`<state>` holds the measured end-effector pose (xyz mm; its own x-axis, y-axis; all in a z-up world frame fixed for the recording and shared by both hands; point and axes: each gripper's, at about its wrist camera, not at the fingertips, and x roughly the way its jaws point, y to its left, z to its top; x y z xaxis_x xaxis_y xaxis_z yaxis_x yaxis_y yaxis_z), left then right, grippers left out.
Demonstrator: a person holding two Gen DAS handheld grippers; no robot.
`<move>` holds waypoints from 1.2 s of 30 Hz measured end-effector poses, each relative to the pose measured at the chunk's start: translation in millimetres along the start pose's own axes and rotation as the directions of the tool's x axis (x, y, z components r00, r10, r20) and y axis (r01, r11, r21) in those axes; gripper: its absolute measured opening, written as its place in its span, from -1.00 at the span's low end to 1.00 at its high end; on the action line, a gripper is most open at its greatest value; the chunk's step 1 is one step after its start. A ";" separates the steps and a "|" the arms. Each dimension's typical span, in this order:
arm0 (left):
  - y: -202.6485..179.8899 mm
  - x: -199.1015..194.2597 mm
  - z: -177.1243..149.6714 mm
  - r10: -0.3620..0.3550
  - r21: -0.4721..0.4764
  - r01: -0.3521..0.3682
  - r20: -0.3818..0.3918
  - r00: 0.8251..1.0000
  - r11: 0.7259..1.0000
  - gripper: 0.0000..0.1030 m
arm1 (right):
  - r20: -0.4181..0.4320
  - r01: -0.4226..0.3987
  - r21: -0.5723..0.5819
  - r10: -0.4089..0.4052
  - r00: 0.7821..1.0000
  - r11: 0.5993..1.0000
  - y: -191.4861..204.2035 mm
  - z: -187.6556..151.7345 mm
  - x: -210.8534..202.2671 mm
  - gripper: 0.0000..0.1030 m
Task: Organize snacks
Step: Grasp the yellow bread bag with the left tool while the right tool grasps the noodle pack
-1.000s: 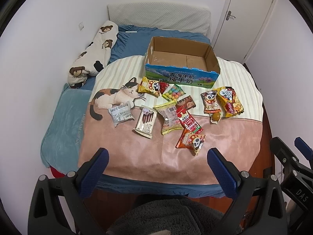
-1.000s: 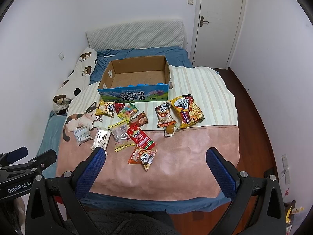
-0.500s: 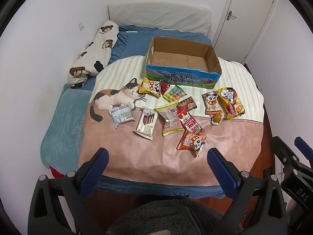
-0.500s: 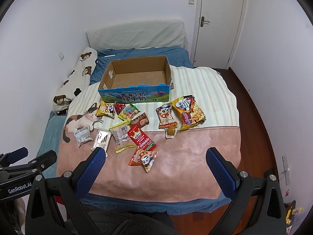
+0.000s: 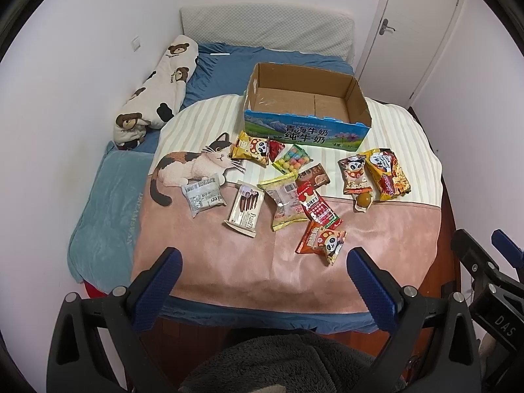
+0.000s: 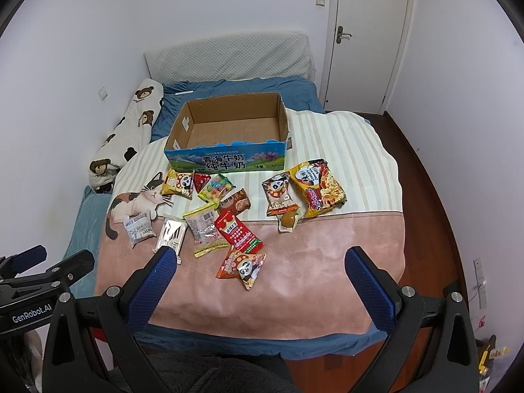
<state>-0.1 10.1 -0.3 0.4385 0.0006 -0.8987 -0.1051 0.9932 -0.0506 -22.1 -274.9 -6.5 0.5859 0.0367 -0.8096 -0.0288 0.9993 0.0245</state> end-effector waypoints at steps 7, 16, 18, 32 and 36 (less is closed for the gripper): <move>0.1 0.5 -0.9 0.000 -0.003 0.000 -0.002 1.000 1.000 1.00 | -0.003 -0.001 0.003 0.001 1.000 1.000 1.5 0.4 1.8 1.00; 18.1 72.9 21.7 0.046 -0.108 -0.053 -0.064 0.997 0.993 1.00 | -0.112 -0.044 0.048 0.049 0.992 0.998 4.1 6.3 75.0 1.00; 24.3 98.6 23.2 0.066 -0.125 -0.079 -0.104 0.992 0.989 1.00 | -0.166 -0.047 0.064 0.057 0.985 0.997 4.7 5.1 105.2 1.00; 77.9 256.3 21.9 0.142 -0.184 -0.202 -0.294 0.945 0.962 1.00 | -0.462 -0.197 0.086 0.214 0.861 0.977 78.1 -4.8 342.2 1.00; 87.4 280.1 22.7 0.148 -0.173 -0.210 -0.313 0.938 0.962 1.00 | -0.487 -0.224 0.067 0.228 0.843 0.972 106.1 1.9 386.2 1.00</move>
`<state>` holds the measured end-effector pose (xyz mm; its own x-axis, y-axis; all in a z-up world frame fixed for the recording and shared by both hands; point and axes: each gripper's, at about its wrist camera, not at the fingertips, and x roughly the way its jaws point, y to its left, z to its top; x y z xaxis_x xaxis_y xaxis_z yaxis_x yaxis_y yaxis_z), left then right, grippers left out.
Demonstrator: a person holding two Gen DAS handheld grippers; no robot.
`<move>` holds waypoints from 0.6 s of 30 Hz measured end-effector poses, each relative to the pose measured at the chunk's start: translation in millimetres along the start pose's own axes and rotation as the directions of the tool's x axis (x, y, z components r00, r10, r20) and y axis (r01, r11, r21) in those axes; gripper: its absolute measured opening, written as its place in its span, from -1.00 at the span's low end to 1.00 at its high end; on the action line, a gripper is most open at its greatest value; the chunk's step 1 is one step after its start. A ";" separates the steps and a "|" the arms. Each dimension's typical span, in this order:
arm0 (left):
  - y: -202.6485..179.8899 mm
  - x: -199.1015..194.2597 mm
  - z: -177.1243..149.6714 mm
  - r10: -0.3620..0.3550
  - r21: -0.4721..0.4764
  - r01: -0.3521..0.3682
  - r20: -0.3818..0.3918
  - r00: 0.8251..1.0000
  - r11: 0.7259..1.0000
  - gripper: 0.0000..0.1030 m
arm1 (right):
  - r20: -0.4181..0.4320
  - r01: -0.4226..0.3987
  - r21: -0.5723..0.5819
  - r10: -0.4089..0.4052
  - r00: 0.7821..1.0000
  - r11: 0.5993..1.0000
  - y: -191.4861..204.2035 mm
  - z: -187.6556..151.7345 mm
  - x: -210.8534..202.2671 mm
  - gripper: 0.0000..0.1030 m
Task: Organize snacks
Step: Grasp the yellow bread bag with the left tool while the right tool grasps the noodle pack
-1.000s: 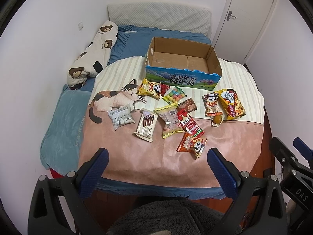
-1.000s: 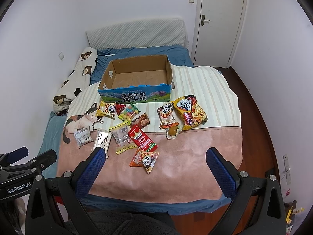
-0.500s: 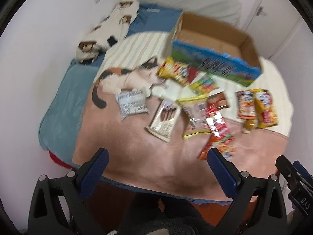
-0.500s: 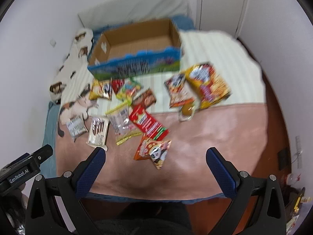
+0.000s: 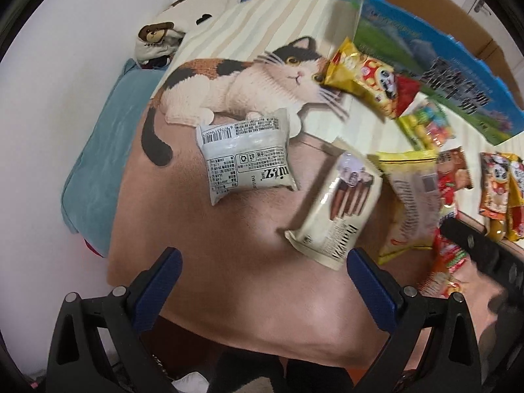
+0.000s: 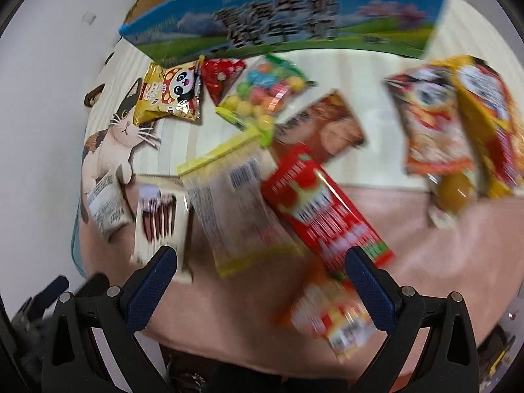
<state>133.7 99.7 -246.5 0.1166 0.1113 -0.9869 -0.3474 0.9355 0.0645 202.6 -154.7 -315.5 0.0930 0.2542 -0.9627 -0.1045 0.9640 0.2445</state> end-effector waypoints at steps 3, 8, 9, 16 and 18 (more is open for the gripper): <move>0.8 13.3 2.3 0.017 0.018 -0.016 -0.015 1.000 1.000 1.00 | -0.037 -0.006 -0.007 0.006 0.999 1.000 9.2 18.9 26.3 1.00; -2.5 25.5 3.8 0.031 0.035 -0.030 -0.027 0.999 0.999 1.00 | -0.100 0.015 -0.038 -0.019 0.995 0.999 20.9 32.9 66.3 0.84; -4.2 26.6 3.5 0.035 0.039 -0.034 -0.029 0.999 0.999 1.00 | -0.107 0.012 -0.039 -0.016 0.994 0.999 22.1 33.8 72.1 0.80; -21.5 24.4 7.2 0.022 0.074 -0.019 -0.031 0.999 0.997 1.00 | -0.107 -0.012 0.133 0.026 0.994 0.991 7.0 30.8 70.3 0.25; -30.2 18.1 10.2 -0.013 0.081 0.015 -0.033 0.999 0.997 1.00 | -0.117 -0.030 0.152 0.048 0.992 0.988 4.2 31.8 64.5 0.49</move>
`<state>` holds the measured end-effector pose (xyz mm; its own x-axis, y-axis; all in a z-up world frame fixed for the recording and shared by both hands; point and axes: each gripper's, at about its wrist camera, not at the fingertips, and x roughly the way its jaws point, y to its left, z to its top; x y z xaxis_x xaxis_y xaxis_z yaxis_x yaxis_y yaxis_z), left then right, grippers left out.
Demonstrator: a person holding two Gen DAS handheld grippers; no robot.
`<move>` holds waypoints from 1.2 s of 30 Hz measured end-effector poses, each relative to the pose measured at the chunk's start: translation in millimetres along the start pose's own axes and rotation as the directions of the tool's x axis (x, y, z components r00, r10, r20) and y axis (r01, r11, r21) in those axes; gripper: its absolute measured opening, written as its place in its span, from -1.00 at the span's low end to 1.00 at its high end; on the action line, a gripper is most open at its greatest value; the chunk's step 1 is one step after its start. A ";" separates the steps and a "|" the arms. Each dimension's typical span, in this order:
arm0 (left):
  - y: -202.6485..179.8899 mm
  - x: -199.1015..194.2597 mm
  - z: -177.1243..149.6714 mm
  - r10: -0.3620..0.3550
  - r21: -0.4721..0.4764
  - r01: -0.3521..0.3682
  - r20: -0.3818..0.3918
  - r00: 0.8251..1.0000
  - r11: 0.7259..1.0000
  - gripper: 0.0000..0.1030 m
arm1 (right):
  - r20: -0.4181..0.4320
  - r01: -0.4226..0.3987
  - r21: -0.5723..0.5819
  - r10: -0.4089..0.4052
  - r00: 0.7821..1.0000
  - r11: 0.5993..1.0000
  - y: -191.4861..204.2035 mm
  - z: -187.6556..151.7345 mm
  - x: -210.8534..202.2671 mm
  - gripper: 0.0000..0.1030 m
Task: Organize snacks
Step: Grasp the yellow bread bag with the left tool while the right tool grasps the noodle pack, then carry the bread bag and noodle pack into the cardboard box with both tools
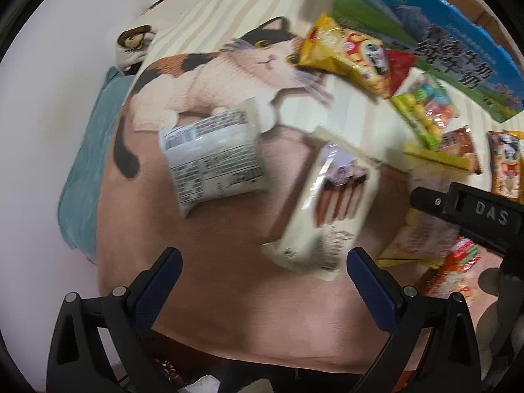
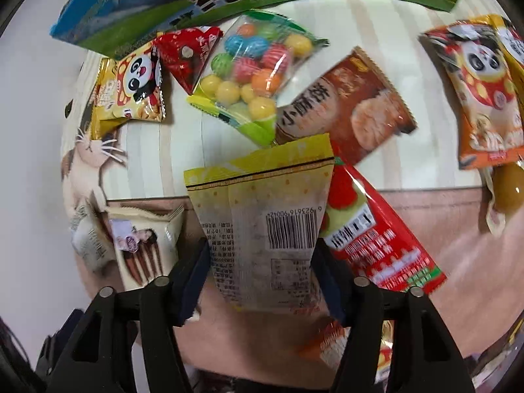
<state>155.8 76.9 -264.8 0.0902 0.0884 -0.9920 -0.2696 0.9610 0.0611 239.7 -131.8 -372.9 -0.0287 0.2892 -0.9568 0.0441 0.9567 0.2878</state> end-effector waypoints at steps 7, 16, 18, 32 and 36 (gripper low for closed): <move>-34.0 -14.5 15.5 -0.211 0.045 0.213 -0.051 0.976 0.976 0.98 | 0.118 0.052 -0.003 -0.051 0.992 0.999 -28.6 7.6 -72.7 0.73; -109.6 -2.2 29.3 -0.246 -0.016 0.246 -0.123 0.961 0.969 0.98 | 0.206 0.279 -0.001 -0.273 0.940 0.960 -139.3 46.0 -144.6 0.83; -120.4 4.5 32.1 -0.234 -0.049 0.230 -0.138 0.962 0.972 0.98 | 0.202 0.328 -0.031 -0.315 0.927 0.944 -162.5 64.1 -149.3 0.83; -163.7 48.8 31.2 -0.132 -0.131 0.113 -0.142 0.981 0.985 0.98 | 0.023 0.320 -0.214 -0.323 0.946 0.923 -234.5 144.6 -101.6 0.92; -172.8 52.6 25.8 -0.128 -0.140 0.108 -0.144 0.981 0.984 0.98 | 0.015 0.222 -0.102 -0.222 0.975 0.970 -266.2 148.6 -111.0 0.81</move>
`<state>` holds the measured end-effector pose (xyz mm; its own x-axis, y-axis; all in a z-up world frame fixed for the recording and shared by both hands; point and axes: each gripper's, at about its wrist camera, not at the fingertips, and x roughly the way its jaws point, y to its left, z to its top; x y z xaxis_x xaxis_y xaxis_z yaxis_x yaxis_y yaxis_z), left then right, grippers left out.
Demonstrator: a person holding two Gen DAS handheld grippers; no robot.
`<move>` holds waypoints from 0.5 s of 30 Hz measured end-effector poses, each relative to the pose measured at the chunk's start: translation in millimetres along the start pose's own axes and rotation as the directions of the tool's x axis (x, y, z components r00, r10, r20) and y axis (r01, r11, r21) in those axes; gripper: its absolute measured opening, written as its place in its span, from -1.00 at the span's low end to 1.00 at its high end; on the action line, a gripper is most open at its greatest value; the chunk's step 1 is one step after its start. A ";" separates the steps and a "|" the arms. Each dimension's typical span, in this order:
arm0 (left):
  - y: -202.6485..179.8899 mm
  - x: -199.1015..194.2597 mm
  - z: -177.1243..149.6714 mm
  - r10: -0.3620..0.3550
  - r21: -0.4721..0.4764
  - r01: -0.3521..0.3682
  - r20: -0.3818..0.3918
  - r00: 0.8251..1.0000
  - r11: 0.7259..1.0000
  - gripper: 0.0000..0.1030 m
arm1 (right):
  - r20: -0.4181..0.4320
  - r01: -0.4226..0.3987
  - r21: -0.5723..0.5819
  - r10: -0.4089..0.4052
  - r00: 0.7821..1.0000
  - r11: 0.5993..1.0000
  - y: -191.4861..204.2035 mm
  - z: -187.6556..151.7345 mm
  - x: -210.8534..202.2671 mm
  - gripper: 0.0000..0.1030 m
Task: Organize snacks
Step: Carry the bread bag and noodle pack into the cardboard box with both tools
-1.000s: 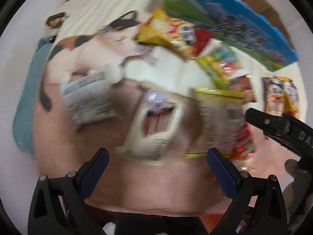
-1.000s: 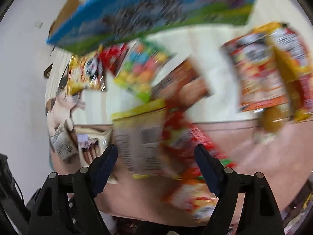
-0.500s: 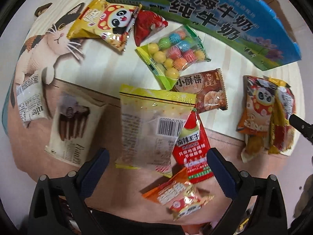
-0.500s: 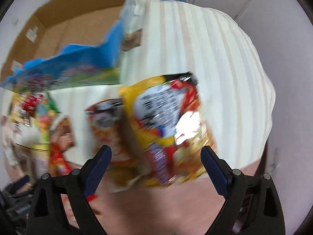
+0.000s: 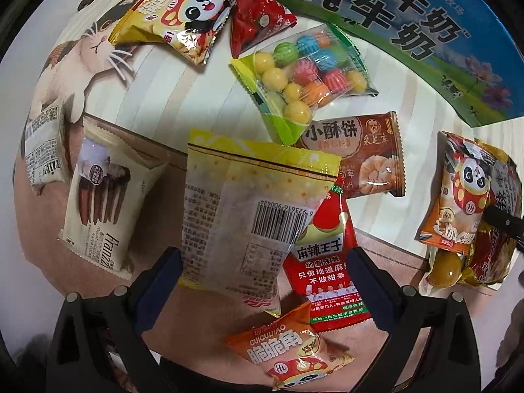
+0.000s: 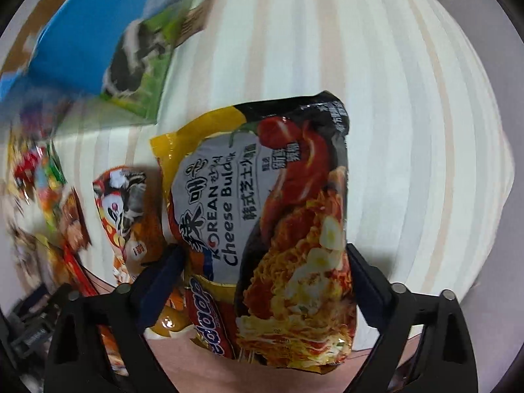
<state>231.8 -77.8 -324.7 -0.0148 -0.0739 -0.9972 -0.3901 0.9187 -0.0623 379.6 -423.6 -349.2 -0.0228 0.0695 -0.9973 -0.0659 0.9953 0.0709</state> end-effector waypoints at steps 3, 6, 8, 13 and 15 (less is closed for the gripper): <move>3.3 -5.6 1.1 -0.010 -0.003 0.010 -0.005 1.000 1.000 0.98 | -0.020 -0.098 0.121 0.101 0.995 0.988 -25.8 -9.9 -3.2 0.75; 14.0 -5.8 5.9 -0.024 -0.025 0.023 -0.021 0.999 0.999 0.98 | -0.046 -0.176 0.196 0.188 0.981 0.965 -43.7 -27.9 -2.2 0.75; 19.4 -2.7 7.9 -0.031 -0.038 0.030 -0.032 0.999 0.999 0.98 | -0.060 -0.191 0.203 0.207 0.977 0.960 -49.8 -37.2 -0.2 0.76; 27.1 11.0 19.4 -0.082 -0.064 0.077 -0.080 0.993 0.995 0.98 | -0.021 -0.156 0.193 0.163 0.986 0.969 -57.0 -48.9 -10.1 0.86; 28.8 15.0 26.5 -0.071 -0.049 0.068 -0.064 0.995 0.996 0.97 | -0.010 -0.137 0.197 0.141 0.990 0.971 -54.1 -53.1 -16.0 0.89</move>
<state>244.8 -42.1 -342.6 -0.0458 -0.1638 -0.9854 -0.4353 0.8912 -0.1279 330.5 -482.1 -336.1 -0.0418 0.2087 -0.9771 0.1357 0.9701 0.2014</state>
